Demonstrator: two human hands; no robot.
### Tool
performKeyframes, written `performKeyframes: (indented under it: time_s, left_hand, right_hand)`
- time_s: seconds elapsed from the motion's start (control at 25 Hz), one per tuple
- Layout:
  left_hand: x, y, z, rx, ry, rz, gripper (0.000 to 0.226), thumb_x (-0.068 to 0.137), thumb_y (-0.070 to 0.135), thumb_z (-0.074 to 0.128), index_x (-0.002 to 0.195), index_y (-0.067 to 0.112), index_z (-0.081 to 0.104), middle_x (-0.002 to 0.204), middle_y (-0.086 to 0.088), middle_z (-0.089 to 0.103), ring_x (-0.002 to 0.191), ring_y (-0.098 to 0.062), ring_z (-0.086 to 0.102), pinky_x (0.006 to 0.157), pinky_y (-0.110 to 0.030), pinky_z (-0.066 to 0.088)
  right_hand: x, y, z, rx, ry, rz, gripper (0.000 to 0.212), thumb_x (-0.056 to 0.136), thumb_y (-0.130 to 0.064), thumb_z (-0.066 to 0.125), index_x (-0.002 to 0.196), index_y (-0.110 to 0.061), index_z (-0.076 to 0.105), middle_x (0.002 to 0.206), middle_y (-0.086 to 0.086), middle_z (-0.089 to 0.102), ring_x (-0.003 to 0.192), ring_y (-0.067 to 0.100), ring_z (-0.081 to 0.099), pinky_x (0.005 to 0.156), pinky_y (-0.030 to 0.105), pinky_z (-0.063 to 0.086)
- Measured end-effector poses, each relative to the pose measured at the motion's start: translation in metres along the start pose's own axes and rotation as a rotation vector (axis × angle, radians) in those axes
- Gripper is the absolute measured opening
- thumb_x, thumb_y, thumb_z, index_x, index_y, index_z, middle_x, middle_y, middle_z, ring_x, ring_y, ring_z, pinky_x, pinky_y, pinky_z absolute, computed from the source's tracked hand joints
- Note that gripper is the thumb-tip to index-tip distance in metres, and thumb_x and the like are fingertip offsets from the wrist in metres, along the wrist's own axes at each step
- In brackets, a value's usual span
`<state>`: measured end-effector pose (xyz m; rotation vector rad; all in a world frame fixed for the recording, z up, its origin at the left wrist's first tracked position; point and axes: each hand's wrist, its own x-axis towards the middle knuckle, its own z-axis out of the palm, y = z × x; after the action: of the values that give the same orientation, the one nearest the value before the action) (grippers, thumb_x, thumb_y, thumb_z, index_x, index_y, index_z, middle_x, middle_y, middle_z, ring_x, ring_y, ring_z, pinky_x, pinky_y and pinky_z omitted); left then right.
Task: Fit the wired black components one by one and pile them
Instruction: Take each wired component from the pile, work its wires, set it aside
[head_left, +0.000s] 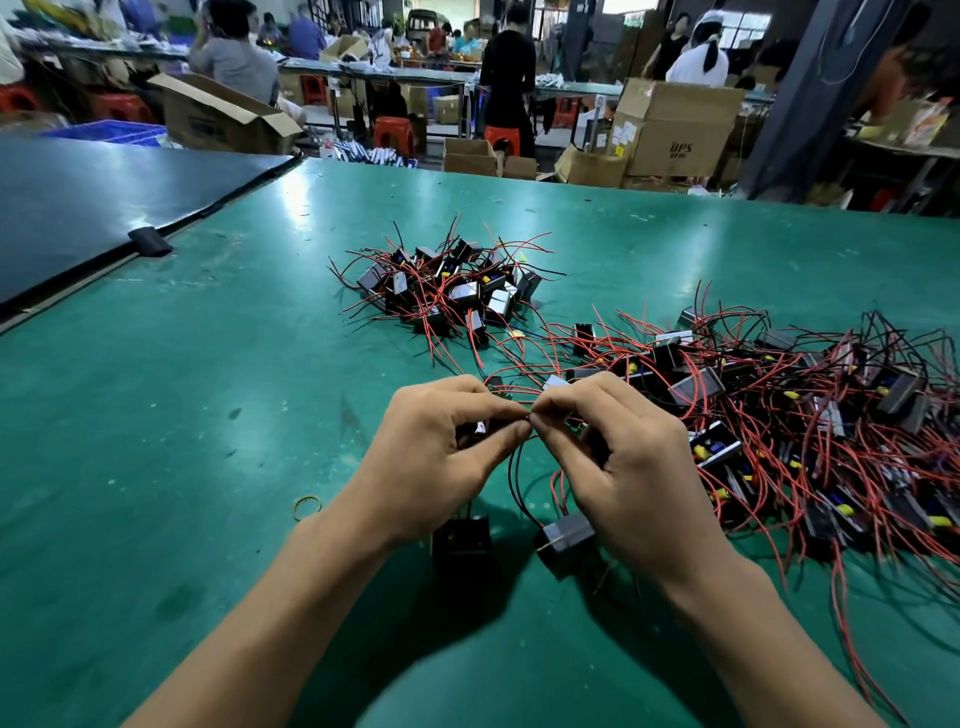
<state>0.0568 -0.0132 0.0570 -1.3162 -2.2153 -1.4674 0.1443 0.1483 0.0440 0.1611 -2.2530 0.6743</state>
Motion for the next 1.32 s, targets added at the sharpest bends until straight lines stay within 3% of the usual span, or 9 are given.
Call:
performKeyframes:
  time_s: [0.16, 0.32, 0.56, 0.64, 0.72, 0.84, 1.0, 1.2, 1.32]
  left_hand:
    - [0.0, -0.001, -0.001, 0.024, -0.005, 0.033, 0.006, 0.081, 0.005, 0.078, 0.086, 0.006, 0.079, 0.067, 0.003, 0.059, 0.054, 0.004, 0.048, 0.056, -0.004, 0.03]
    - [-0.001, -0.003, 0.002, 0.085, 0.043, 0.104, 0.004, 0.08, 0.01, 0.078, 0.084, 0.009, 0.079, 0.067, 0.0, 0.064, 0.057, 0.004, 0.049, 0.057, -0.005, 0.034]
    - [-0.003, -0.007, 0.015, 0.38, 0.077, 0.277, 0.01, 0.087, 0.015, 0.069, 0.082, 0.013, 0.077, 0.07, 0.0, 0.065, 0.062, -0.025, 0.052, 0.058, -0.034, 0.046]
    - [-0.001, -0.007, 0.013, 0.291, 0.041, 0.222, 0.008, 0.085, 0.017, 0.071, 0.084, 0.014, 0.078, 0.071, 0.001, 0.065, 0.064, -0.019, 0.051, 0.06, -0.029, 0.045]
    - [0.001, -0.011, 0.007, 0.163, 0.013, 0.116, 0.01, 0.08, 0.02, 0.073, 0.084, 0.013, 0.079, 0.071, 0.004, 0.066, 0.067, -0.01, 0.048, 0.063, -0.019, 0.04]
    - [-0.001, -0.014, 0.001, 0.05, -0.054, -0.013, 0.005, 0.08, 0.019, 0.078, 0.084, 0.017, 0.079, 0.071, 0.013, 0.066, 0.071, -0.006, 0.049, 0.066, -0.012, 0.036]
    - [-0.003, -0.011, 0.002, 0.052, 0.02, -0.012, 0.004, 0.078, 0.018, 0.08, 0.081, 0.019, 0.079, 0.069, 0.013, 0.067, 0.069, -0.005, 0.05, 0.066, -0.017, 0.04]
    - [-0.005, -0.007, 0.008, 0.424, 0.095, 0.215, 0.005, 0.081, 0.026, 0.074, 0.079, 0.024, 0.078, 0.07, 0.012, 0.068, 0.069, -0.019, 0.051, 0.062, -0.034, 0.037]
    - [-0.003, -0.009, 0.008, 0.308, 0.093, 0.135, 0.005, 0.08, 0.026, 0.074, 0.08, 0.023, 0.078, 0.071, 0.012, 0.068, 0.069, -0.018, 0.049, 0.063, -0.038, 0.043]
  right_hand:
    - [0.002, 0.0, -0.004, -0.021, -0.051, -0.028, 0.013, 0.095, -0.021, 0.064, 0.104, -0.016, 0.073, 0.095, -0.004, 0.065, 0.079, 0.019, 0.064, 0.064, 0.041, 0.052]
    - [0.005, -0.008, -0.007, -0.033, -0.097, 0.057, 0.003, 0.094, -0.018, 0.068, 0.091, -0.016, 0.069, 0.081, -0.013, 0.054, 0.073, 0.001, 0.051, 0.069, 0.019, 0.043]
    - [0.01, -0.009, -0.002, 0.546, -0.169, 0.92, 0.024, 0.088, -0.019, 0.07, 0.064, -0.017, 0.068, 0.048, -0.007, 0.048, 0.042, 0.009, 0.04, 0.044, 0.021, 0.033]
    - [0.008, -0.006, -0.006, 0.533, -0.148, 0.752, 0.019, 0.087, -0.016, 0.073, 0.069, -0.019, 0.072, 0.054, -0.011, 0.055, 0.046, 0.005, 0.045, 0.046, 0.015, 0.035]
    - [0.005, -0.004, -0.009, 0.163, -0.112, 0.291, 0.006, 0.087, -0.012, 0.076, 0.084, -0.017, 0.076, 0.072, -0.011, 0.065, 0.062, 0.001, 0.055, 0.06, 0.011, 0.04]
    - [0.001, 0.005, -0.006, -0.029, -0.117, -0.088, 0.006, 0.092, -0.008, 0.07, 0.096, -0.008, 0.074, 0.09, 0.003, 0.066, 0.075, 0.018, 0.062, 0.067, 0.027, 0.05]
    - [0.002, 0.002, -0.003, -0.047, -0.124, -0.055, 0.007, 0.096, -0.015, 0.063, 0.094, -0.01, 0.069, 0.086, -0.003, 0.06, 0.075, 0.015, 0.056, 0.069, 0.023, 0.044]
    - [0.005, -0.001, 0.005, 0.462, -0.278, 0.74, 0.025, 0.095, -0.024, 0.064, 0.07, -0.019, 0.065, 0.052, -0.013, 0.047, 0.048, 0.006, 0.04, 0.051, 0.02, 0.032]
    - [0.003, 0.001, -0.004, 0.361, -0.205, 0.488, 0.013, 0.091, -0.021, 0.072, 0.079, -0.022, 0.074, 0.063, -0.013, 0.061, 0.056, 0.004, 0.051, 0.056, 0.016, 0.04]
